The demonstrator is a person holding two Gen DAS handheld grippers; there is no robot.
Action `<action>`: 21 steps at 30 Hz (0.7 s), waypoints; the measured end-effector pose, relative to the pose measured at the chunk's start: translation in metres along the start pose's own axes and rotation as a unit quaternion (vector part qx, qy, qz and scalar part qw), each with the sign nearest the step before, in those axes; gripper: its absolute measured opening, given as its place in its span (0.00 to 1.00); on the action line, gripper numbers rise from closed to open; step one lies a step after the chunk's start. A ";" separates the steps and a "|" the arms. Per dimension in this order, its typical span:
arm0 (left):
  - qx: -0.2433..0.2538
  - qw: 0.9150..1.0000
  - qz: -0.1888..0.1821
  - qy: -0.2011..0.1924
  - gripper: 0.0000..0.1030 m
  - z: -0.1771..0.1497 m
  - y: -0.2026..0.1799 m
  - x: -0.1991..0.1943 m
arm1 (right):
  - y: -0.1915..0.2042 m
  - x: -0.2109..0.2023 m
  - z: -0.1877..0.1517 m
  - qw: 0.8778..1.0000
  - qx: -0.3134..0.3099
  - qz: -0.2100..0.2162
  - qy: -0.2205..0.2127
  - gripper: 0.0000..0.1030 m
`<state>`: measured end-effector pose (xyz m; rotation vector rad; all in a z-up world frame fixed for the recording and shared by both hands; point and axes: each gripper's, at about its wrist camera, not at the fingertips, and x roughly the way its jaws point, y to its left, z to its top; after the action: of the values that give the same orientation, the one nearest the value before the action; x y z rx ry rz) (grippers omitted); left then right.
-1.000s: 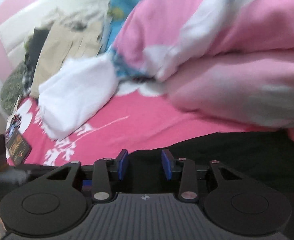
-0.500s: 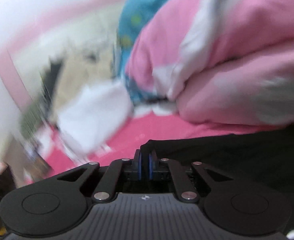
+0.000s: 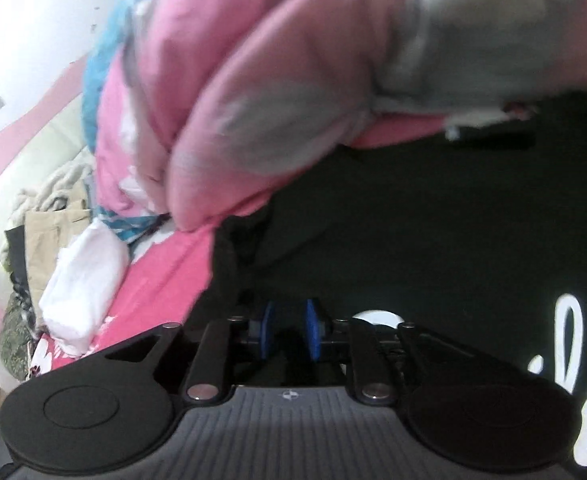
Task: Fold clothes
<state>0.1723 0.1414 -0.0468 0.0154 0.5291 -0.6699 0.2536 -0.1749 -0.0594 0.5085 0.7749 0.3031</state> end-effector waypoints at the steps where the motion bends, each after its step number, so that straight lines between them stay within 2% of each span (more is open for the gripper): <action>1: 0.001 1.000 -0.002 0.000 0.35 0.000 -0.001 0.000 | 0.005 0.000 0.001 1.000 -0.002 -0.002 0.002 0.36; 4: 0.004 1.000 -0.007 -0.001 0.35 -0.001 -0.003 0.001 | 0.028 0.008 0.003 1.000 -0.028 -0.011 0.008 0.38; 7: 0.010 1.000 -0.011 0.000 0.35 -0.002 -0.005 0.000 | 0.056 0.017 0.002 0.996 -0.091 -0.019 0.000 0.38; 9: 0.017 1.000 -0.013 -0.001 0.35 -0.002 -0.007 0.000 | 0.076 0.031 0.002 0.988 -0.149 -0.028 0.007 0.38; 11: 0.018 1.000 -0.010 -0.004 0.35 -0.001 -0.007 0.000 | 0.089 0.049 0.002 0.980 -0.193 -0.038 0.037 0.36; 13: 0.014 1.000 -0.004 -0.008 0.35 -0.001 -0.005 0.000 | 0.092 0.060 -0.001 0.971 -0.220 -0.065 0.067 0.33; 15: 0.006 1.000 0.000 -0.009 0.36 0.000 -0.002 0.001 | 0.090 0.053 -0.006 0.966 -0.232 -0.084 0.079 0.32; 21: 0.019 1.000 -0.001 -0.013 0.39 0.004 -0.012 0.006 | 0.073 0.005 -0.031 0.963 -0.235 -0.115 0.072 0.32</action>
<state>0.1711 0.1277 -0.0445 0.0420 0.4923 -0.6811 0.2284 -0.1017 -0.0416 -0.0523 0.8608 0.2972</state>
